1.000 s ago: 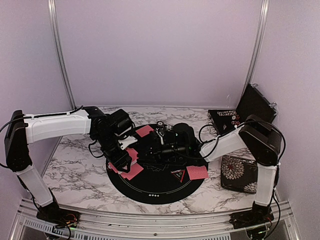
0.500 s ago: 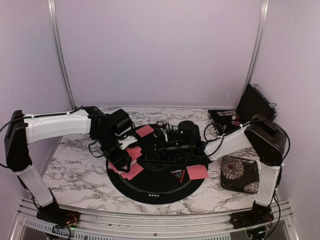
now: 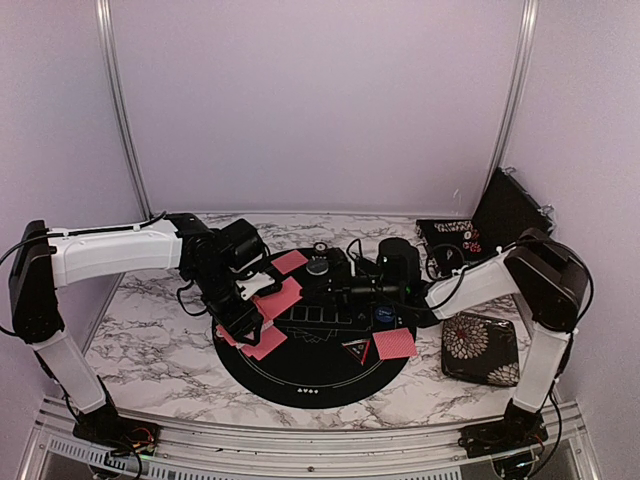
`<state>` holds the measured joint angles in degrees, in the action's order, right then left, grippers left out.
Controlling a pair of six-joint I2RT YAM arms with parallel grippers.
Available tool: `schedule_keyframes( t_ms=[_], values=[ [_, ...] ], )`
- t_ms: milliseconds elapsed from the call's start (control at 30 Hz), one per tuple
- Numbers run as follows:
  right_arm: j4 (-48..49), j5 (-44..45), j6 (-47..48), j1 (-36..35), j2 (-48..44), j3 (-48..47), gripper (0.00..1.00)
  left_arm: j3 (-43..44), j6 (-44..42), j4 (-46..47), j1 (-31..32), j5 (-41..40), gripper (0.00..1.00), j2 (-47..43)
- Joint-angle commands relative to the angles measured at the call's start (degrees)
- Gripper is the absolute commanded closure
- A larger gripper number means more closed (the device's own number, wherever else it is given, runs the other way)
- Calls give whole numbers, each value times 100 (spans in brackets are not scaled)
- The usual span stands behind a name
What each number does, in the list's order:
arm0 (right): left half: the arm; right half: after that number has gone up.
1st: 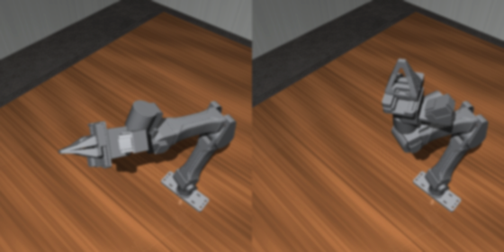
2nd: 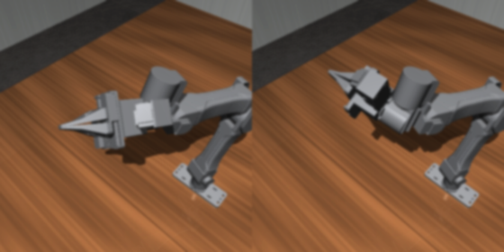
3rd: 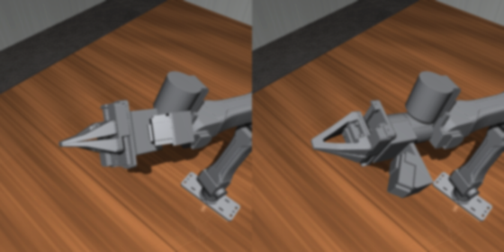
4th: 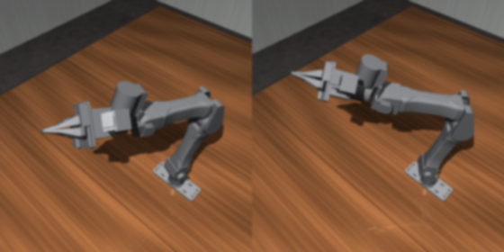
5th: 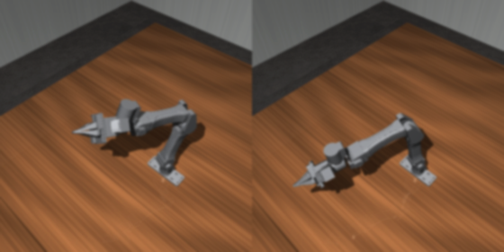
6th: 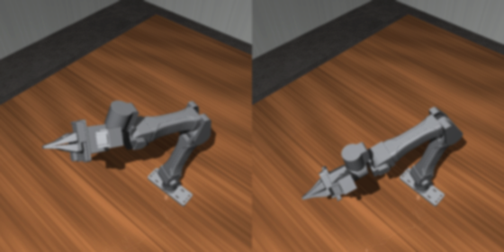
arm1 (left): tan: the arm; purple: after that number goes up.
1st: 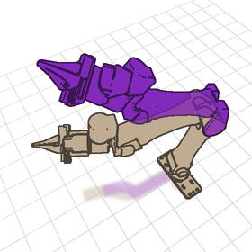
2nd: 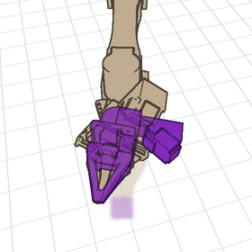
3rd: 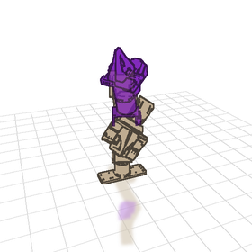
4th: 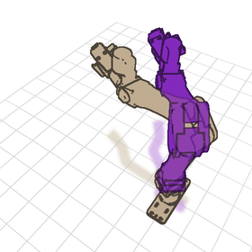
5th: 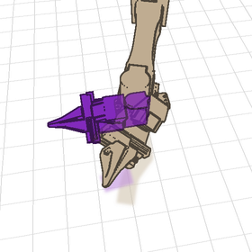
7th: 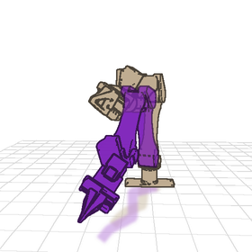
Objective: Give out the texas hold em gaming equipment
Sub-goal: Pick up the poker card from the face-down deck piles.
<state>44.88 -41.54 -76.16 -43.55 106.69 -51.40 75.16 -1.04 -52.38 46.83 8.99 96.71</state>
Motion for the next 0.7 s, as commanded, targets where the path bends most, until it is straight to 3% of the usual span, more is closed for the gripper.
schedule_keyframes(
  t_ms=[0, 367, 667],
  values=[
    [299, -56, -91, 149, -224, 83, 100, -31, 3, 69, -24, 34, 45, -135],
    [-70, -120, 262, 574, -162, -73, 100, -45, 7, 62, -49, 57, 45, -165],
    [-896, -147, 946, 896, 506, -1116, 100, -70, 22, 70, -63, 44, 45, -218]
  ],
)
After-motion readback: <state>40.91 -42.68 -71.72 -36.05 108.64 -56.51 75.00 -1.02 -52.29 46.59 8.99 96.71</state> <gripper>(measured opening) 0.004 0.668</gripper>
